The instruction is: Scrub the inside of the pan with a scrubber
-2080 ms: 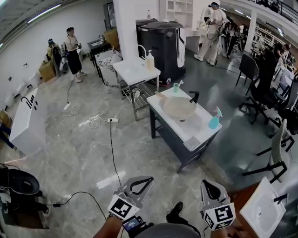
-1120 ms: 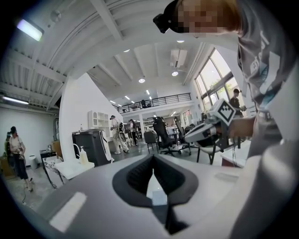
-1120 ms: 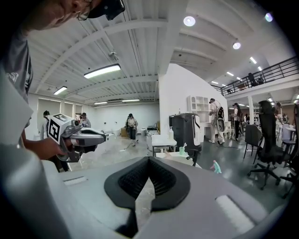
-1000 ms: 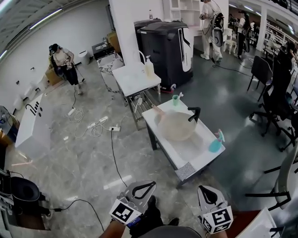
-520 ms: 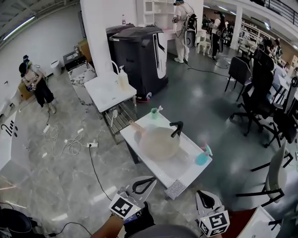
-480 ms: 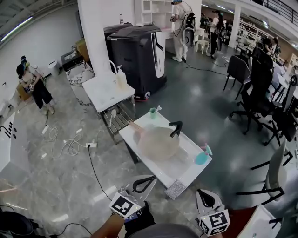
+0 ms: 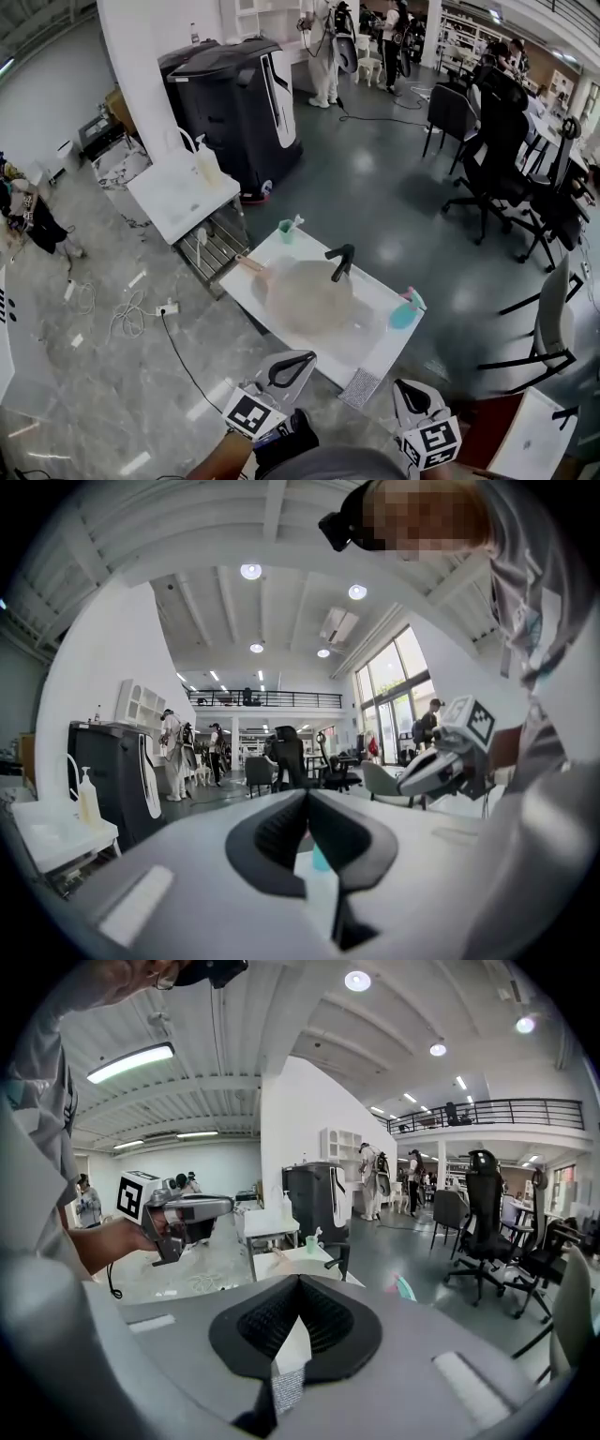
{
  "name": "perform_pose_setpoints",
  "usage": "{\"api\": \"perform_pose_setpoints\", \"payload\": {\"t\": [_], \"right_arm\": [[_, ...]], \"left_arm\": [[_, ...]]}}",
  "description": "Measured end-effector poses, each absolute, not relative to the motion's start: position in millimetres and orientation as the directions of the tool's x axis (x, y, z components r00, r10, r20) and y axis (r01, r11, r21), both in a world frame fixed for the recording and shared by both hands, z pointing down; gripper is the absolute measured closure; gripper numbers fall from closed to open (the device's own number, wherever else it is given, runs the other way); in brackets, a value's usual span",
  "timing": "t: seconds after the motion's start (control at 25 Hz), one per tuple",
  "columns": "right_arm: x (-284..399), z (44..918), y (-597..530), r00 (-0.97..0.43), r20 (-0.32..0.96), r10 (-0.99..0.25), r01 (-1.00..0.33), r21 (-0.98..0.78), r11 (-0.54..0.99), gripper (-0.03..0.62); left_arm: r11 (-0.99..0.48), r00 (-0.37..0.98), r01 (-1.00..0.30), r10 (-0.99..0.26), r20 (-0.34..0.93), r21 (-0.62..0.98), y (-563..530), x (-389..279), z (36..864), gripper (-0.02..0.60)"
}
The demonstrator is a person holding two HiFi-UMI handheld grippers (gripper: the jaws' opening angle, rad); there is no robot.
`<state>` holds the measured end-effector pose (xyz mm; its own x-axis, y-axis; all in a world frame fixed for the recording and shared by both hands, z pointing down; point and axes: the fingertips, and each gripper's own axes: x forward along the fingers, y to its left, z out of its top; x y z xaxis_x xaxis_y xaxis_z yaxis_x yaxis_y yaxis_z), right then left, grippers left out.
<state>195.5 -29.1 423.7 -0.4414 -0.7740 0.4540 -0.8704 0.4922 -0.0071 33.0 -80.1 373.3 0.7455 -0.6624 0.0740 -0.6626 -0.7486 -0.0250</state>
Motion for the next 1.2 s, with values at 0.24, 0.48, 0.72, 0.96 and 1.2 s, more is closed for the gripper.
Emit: {"api": "perform_pose_setpoints", "payload": {"t": [0.24, 0.48, 0.72, 0.96, 1.2], "right_arm": [[176, 444, -46, -0.396, 0.502, -0.769, -0.888, 0.004, 0.459, 0.592], [159, 473, -53, -0.386, 0.555, -0.737, -0.886, -0.001, 0.463, 0.591], [154, 513, -62, -0.408, 0.611, -0.678, -0.864, -0.018, 0.504, 0.591], [158, 552, -67, -0.427, 0.663, -0.615, -0.846, -0.054, 0.53, 0.582], [159, 591, -77, -0.433, 0.711, -0.554, -0.828, -0.071, 0.557, 0.571]], "left_arm": [[-0.772, 0.768, -0.635, -0.636, 0.075, -0.036, -103, 10, 385, 0.58], [-0.775, 0.771, -0.63, -0.632, 0.08, -0.048, -109, -11, 398, 0.58], [-0.751, 0.745, -0.66, -0.658, 0.11, -0.018, -111, -17, 413, 0.58], [-0.713, 0.709, -0.701, -0.694, 0.129, 0.011, -110, -21, 415, 0.58], [-0.675, 0.668, -0.737, -0.723, 0.175, 0.023, -114, -32, 434, 0.58]]}}
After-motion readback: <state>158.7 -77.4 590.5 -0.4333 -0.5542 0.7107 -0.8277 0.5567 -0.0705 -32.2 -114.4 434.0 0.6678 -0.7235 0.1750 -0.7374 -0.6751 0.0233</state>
